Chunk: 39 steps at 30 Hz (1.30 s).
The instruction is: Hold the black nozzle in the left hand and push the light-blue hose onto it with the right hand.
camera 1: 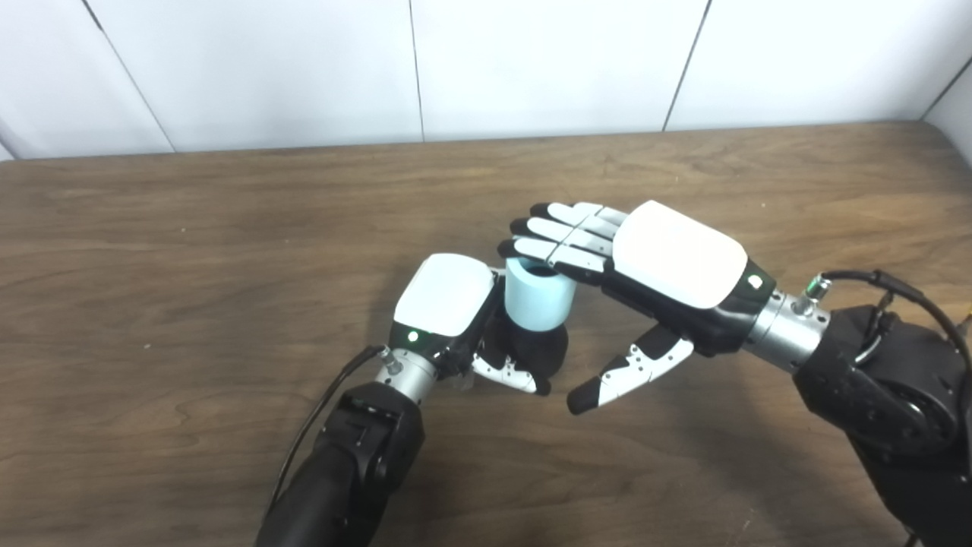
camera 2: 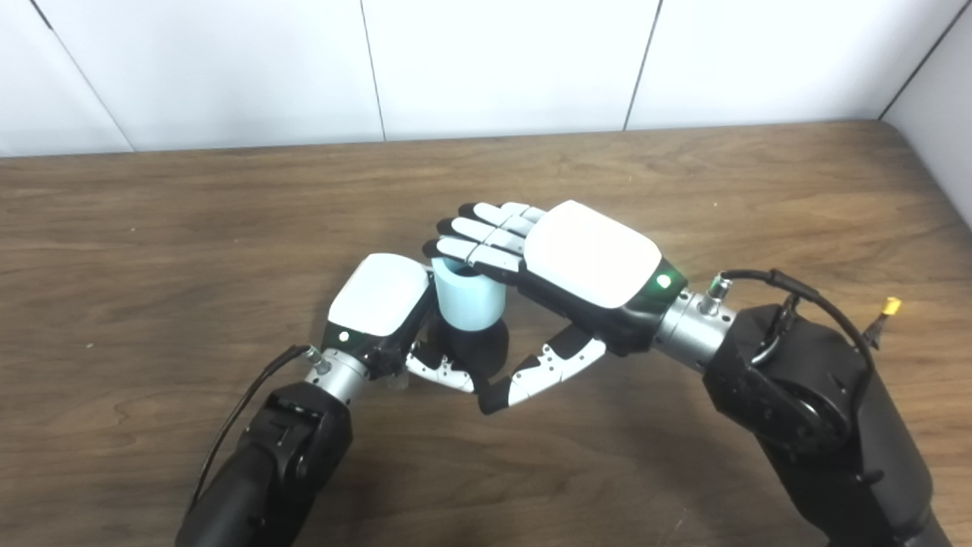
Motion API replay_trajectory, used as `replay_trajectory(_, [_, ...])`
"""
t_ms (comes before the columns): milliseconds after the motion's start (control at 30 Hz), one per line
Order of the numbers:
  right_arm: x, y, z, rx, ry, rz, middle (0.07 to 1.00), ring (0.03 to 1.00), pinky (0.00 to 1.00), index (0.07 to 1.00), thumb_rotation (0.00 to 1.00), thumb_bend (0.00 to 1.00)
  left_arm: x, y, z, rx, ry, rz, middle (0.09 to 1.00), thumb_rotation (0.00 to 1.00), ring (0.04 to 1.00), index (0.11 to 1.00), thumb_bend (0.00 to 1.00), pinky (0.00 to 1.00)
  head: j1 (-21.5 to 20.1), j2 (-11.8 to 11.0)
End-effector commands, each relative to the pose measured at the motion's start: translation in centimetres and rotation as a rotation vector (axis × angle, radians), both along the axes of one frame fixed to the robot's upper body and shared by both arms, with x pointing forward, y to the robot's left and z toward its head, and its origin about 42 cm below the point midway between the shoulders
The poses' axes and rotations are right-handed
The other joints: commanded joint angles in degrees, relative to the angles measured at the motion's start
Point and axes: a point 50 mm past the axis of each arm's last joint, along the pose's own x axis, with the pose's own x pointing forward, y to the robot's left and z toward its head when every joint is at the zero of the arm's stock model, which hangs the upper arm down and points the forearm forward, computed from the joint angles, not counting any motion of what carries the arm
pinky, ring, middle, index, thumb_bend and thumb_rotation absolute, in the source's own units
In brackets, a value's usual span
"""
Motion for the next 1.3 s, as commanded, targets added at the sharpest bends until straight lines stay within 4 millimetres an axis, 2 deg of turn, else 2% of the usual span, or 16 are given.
replay_trajectory(0, [0.2,-0.4,-0.7,-0.072,0.04,0.0,0.917,0.949,0.91,0.861,1.0,0.7,0.4,-0.5,2.0,-0.029,-0.061,-0.014,0.506,0.0,0.573,0.479,0.52,0.48,-0.08,0.12])
replay_trajectory(333, [-0.1,-0.8,-1.5,-0.079,0.075,-0.006,0.918,0.952,0.92,0.875,1.0,0.7,0.5,-0.7,1.9,-0.026,-0.062,-0.008,0.517,0.0,0.575,0.475,0.52,0.48,0.02,0.26])
replay_trajectory(500, [-0.8,-1.3,-2.7,-0.1,0.122,-0.04,0.951,0.971,0.99,0.91,1.0,0.7,0.4,-0.6,2.0,-0.02,-0.055,-0.011,0.515,0.0,0.575,0.476,0.52,0.48,-0.17,0.3])
replay_trajectory(700, [-0.9,-1.6,-4.1,-0.126,0.145,-0.053,0.957,0.969,0.95,0.931,1.0,0.7,0.4,-0.6,2.1,-0.015,-0.048,-0.011,0.516,0.0,0.582,0.475,0.52,0.49,-0.16,0.45])
replay_trajectory(900, [-0.6,-1.8,-5.7,-0.145,0.176,-0.063,0.975,0.986,0.95,0.953,1.0,0.71,0.4,-0.6,2.3,-0.007,-0.046,-0.009,0.523,0.0,0.585,0.471,0.52,0.48,-0.13,0.47])
replay_trajectory(1267, [-0.3,-2.1,-6.8,-0.159,0.196,-0.079,0.971,0.992,0.97,0.951,1.0,0.73,0.4,-0.6,2.3,-0.01,-0.05,-0.012,0.52,0.0,0.578,0.473,0.52,0.47,-0.26,0.64])
